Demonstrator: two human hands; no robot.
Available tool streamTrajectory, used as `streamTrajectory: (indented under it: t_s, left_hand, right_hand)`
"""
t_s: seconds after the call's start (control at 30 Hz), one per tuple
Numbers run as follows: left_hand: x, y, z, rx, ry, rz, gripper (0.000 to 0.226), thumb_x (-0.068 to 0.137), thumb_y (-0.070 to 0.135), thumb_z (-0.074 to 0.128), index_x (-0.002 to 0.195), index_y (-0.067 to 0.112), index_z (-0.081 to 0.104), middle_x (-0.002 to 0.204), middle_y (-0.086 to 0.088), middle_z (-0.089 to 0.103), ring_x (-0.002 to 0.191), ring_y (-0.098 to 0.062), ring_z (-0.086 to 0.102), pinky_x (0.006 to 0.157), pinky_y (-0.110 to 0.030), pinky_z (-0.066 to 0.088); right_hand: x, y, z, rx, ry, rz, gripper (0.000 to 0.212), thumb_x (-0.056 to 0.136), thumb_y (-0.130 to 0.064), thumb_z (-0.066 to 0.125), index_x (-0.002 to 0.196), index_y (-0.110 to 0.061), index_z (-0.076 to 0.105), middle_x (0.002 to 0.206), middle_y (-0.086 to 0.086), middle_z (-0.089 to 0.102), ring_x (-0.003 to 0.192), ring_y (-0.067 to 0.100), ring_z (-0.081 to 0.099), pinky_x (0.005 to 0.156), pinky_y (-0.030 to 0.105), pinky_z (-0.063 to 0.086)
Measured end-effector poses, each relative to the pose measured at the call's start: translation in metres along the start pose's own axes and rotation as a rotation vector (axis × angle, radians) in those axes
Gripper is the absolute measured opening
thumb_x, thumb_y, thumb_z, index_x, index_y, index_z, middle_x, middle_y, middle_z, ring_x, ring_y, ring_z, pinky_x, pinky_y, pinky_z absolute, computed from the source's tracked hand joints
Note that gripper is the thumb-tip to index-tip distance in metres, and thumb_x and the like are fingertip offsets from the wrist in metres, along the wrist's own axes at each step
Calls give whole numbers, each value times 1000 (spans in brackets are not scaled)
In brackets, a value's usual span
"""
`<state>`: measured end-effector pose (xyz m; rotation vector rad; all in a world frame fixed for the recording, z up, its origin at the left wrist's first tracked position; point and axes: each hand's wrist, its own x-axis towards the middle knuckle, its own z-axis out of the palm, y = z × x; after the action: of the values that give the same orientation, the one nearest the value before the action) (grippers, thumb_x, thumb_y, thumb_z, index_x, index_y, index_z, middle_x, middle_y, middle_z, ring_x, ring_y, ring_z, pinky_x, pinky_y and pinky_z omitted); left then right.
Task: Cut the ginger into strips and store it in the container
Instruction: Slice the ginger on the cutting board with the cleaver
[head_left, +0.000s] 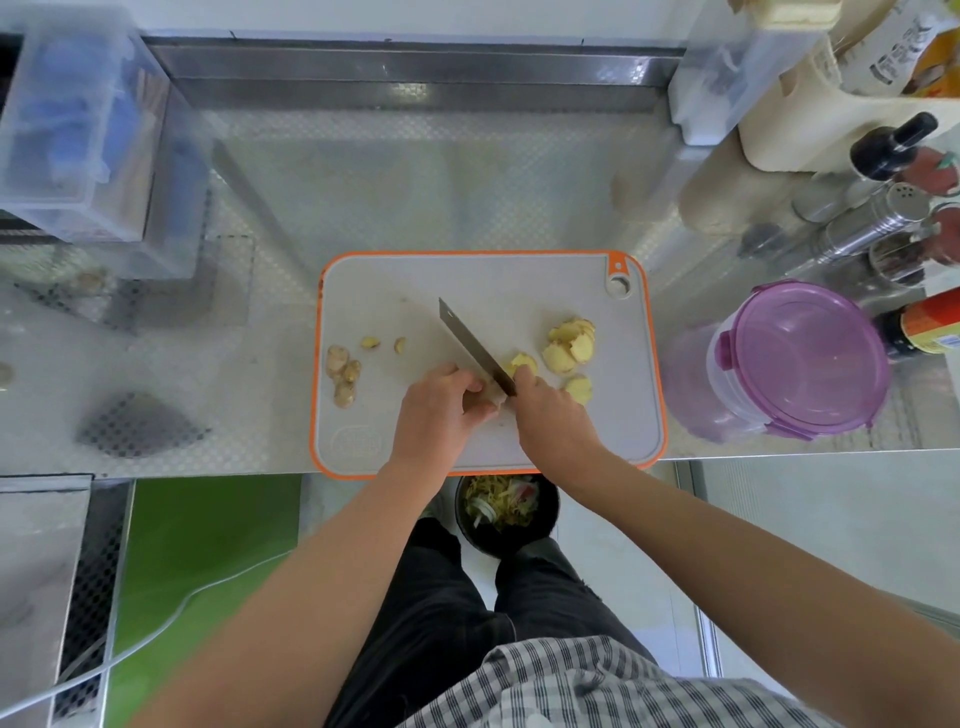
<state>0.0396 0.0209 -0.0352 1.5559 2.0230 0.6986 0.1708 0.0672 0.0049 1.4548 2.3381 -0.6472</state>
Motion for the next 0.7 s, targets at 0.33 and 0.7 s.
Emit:
streamTrajectory:
  t_s: [0.33, 0.7]
  left_hand:
    - [1, -1, 1, 0, 15, -13, 27, 66, 21, 86, 85, 5, 73, 82, -6, 66, 71, -25, 62, 63, -35, 50]
    - [2, -1, 1, 12, 21, -19, 30, 67, 22, 85, 88, 4, 74, 83, -7, 66, 70, -25, 60, 63, -28, 42]
  right_hand:
    - [-13, 12, -33, 143, 58, -75, 7, 100, -16, 37, 95, -14, 32, 65, -3, 34, 61, 26, 39, 49, 32, 24]
    - [-32, 13, -33, 23, 4, -26, 14, 97, -6, 38, 109, -13, 35, 66, -4, 32, 54, 13, 31, 46, 28, 18]
